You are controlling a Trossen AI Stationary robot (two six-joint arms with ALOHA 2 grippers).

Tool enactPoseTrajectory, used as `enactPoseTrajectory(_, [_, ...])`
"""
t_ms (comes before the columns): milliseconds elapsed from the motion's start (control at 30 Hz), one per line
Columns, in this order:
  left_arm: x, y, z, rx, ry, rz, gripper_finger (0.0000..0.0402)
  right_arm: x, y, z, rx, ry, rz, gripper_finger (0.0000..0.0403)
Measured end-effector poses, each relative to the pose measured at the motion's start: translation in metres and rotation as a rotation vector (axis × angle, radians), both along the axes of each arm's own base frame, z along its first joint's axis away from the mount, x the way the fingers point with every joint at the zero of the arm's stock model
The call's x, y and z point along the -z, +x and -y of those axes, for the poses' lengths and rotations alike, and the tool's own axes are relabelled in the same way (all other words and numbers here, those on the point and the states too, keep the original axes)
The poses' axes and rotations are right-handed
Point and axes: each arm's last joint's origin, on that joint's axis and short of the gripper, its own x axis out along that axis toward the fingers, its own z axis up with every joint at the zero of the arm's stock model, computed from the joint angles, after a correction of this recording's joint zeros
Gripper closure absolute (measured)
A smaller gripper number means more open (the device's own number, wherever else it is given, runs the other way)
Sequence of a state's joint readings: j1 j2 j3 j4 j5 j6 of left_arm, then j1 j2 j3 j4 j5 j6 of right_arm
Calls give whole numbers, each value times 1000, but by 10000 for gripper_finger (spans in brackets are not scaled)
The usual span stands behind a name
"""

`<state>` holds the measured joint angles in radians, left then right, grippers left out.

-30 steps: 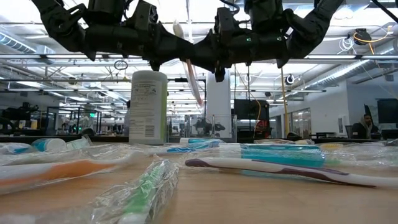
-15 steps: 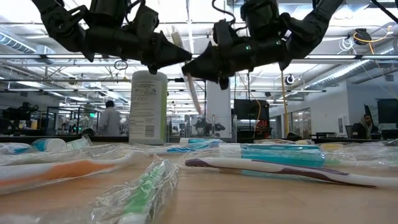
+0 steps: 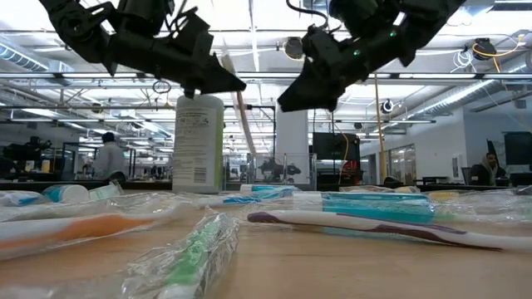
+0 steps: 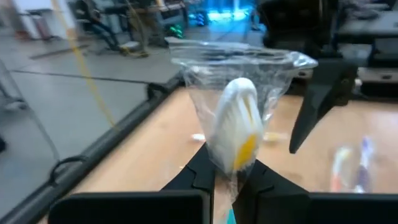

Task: Pick & Place toothbrushing station
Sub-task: Put the orange toothbrush into the transparent organizer

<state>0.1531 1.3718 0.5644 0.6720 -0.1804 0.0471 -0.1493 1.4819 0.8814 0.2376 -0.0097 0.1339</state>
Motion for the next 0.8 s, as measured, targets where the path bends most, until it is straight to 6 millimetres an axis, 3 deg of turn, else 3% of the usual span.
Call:
enactPoseTrajectory(200, [-21, -16, -4, -38, -32, 45, 394, -4, -15, -3, 43, 17, 0, 267])
enactPoseTrajectory(367, [-29, -26, -14, -82, -36, 51, 379, 4, -18, -4, 44, 20, -24, 268])
enactPoseTrajectory(800, [17, -7, -42, -173, -120, -67, 383, 3, -18, -1, 54, 16, -16, 271])
